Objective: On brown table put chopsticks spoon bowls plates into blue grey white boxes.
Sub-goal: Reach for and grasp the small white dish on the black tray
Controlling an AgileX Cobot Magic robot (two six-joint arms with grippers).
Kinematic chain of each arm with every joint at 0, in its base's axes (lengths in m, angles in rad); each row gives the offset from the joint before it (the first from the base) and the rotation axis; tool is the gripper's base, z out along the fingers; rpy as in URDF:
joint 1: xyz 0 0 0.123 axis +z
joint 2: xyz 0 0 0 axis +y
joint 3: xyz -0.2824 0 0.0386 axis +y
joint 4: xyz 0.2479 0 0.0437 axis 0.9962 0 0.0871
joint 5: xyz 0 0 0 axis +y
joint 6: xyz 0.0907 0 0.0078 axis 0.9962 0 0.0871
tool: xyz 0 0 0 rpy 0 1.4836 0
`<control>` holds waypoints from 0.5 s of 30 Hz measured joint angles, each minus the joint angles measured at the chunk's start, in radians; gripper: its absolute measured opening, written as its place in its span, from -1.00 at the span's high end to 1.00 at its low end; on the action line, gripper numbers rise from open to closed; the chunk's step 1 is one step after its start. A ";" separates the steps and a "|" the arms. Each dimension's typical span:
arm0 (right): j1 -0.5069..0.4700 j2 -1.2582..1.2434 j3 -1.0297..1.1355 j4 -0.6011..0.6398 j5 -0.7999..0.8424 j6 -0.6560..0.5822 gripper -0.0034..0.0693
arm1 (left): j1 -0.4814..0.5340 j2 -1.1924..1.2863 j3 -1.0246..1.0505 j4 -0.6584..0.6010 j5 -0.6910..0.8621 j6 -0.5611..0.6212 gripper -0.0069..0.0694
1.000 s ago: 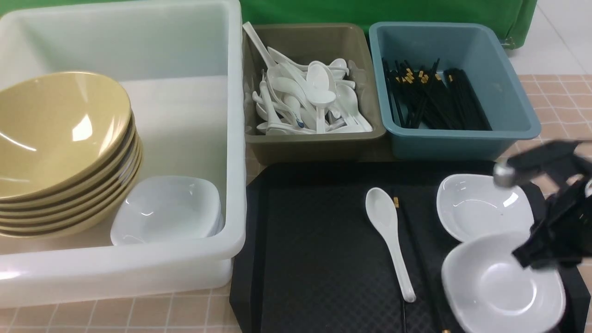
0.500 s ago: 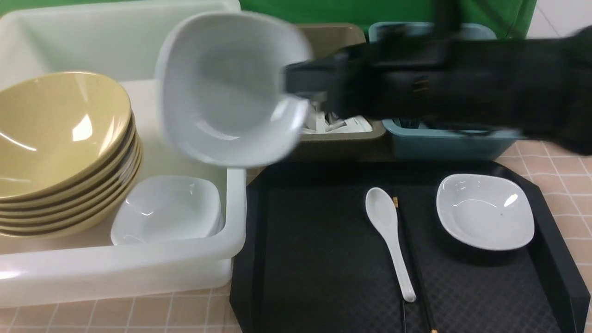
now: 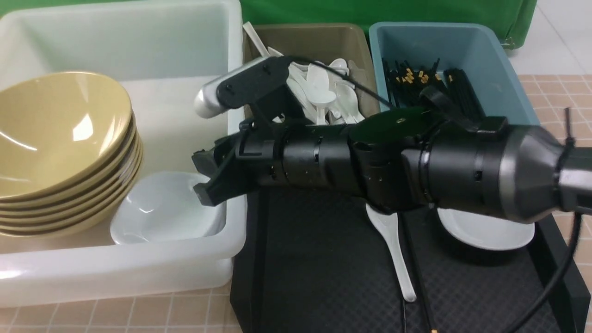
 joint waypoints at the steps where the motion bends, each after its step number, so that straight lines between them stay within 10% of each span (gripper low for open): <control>1: -0.009 -0.040 0.015 -0.053 0.001 -0.001 -0.15 | 0.000 0.000 0.000 0.001 0.000 0.000 0.81; 7: -0.135 -0.275 0.216 -0.384 0.024 0.167 -0.13 | 0.000 0.000 0.000 0.002 0.000 0.000 0.81; 15: -0.650 -0.426 0.618 -0.649 0.149 0.407 0.67 | 0.000 0.000 0.001 0.004 0.000 0.000 0.81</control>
